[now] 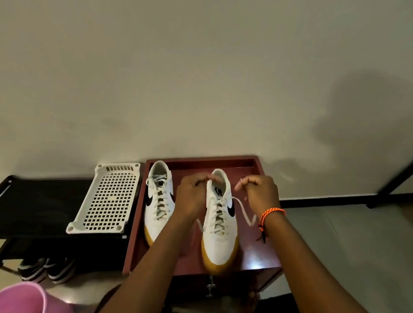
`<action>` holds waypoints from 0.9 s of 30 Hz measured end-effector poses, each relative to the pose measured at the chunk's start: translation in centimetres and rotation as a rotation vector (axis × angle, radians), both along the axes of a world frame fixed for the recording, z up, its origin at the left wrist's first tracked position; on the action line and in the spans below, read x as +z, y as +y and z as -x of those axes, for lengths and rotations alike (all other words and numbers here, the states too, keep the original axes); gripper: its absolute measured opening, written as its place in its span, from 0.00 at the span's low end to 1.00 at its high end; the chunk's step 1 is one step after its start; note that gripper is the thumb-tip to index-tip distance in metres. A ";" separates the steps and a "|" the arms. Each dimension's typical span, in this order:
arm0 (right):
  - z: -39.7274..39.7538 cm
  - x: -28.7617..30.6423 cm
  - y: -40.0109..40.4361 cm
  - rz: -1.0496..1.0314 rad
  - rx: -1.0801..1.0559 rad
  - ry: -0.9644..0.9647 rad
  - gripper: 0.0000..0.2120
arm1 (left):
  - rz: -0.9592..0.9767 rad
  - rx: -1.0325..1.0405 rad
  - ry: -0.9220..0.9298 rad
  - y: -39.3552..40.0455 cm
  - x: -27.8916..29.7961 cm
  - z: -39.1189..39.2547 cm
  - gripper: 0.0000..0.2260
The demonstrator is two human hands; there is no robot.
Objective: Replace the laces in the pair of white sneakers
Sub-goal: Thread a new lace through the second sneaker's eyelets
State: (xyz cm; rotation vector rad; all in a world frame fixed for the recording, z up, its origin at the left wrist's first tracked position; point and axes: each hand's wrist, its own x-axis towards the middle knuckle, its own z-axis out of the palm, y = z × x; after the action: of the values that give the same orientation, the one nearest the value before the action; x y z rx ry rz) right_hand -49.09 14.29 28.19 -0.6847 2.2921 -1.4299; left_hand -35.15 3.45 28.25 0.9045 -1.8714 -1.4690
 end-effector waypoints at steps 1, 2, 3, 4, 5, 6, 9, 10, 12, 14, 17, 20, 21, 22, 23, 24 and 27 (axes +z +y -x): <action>0.0 -1.7 -0.1 -0.104 0.011 0.016 0.19 | -0.005 -0.010 -0.045 -0.1 -1.7 0.1 0.18; 0.0 -2.6 -0.1 -0.180 0.041 0.023 0.18 | -0.004 -0.005 -0.089 -0.1 -2.4 0.2 0.18; -0.1 -4.2 -0.4 -0.235 0.076 0.039 0.16 | -0.002 0.010 -0.148 -0.4 -3.8 0.3 0.18; -0.1 -5.3 -0.8 -0.264 0.094 0.083 0.14 | 0.029 0.012 -0.196 -0.6 -4.8 0.6 0.17; -0.2 -6.7 -1.1 -0.296 0.096 0.130 0.12 | 0.069 0.010 -0.247 -0.8 -6.1 1.2 0.16; -0.4 -7.4 -1.2 -0.303 0.087 0.166 0.11 | 0.117 0.005 -0.285 -0.9 -6.6 1.5 0.15; -0.4 -8.9 -1.7 -0.266 0.101 0.241 0.14 | 0.301 -0.016 -0.454 -1.3 -8.5 2.9 0.14; -0.2 -9.2 -1.9 -0.267 0.107 0.269 0.13 | 0.356 -0.035 -0.497 -1.4 -9.0 3.2 0.15; 0.2 -9.6 -2.5 -0.301 0.112 0.328 0.08 | 0.417 -0.062 -0.551 -1.5 -9.6 3.6 0.15; 0.3 -10.3 -3.0 -0.334 0.118 0.326 0.06 | 0.431 -0.065 -0.560 -1.4 -10.7 4.0 0.17; 0.5 -11.1 -3.4 -0.309 0.109 0.273 0.06 | 0.449 -0.045 -0.537 -1.2 -11.7 4.2 0.17; 1.1 -11.1 -3.6 -0.280 0.110 0.189 0.06 | 0.421 -0.021 -0.517 -1.4 -12.3 4.7 0.16; 1.2 -10.9 -3.7 -0.274 0.115 0.167 0.06 | 0.402 -0.017 -0.513 -1.4 -12.3 4.8 0.15; 1.4 -11.0 -3.8 -0.258 0.115 0.147 0.05 | 0.391 -0.012 -0.505 -1.5 -12.4 4.8 0.15; 1.6 -11.1 -3.8 -0.233 0.115 0.121 0.05 | 0.382 -0.008 -0.500 -1.5 -12.5 4.9 0.15; 1.7 -11.2 -3.8 -0.205 0.118 0.083 0.04 | 0.381 -0.006 -0.497 -1.6 -12.6 4.9 0.15; 1.9 -11.1 -3.6 -0.147 0.133 -0.012 0.07 | 0.402 -0.004 -0.523 -1.8 -12.8 5.0 0.16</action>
State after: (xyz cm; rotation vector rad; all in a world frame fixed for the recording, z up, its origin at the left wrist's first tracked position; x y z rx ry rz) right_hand -50.96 10.67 17.07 -0.7649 2.2695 -1.1902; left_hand -40.13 1.67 15.49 1.1514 -2.4231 -0.8462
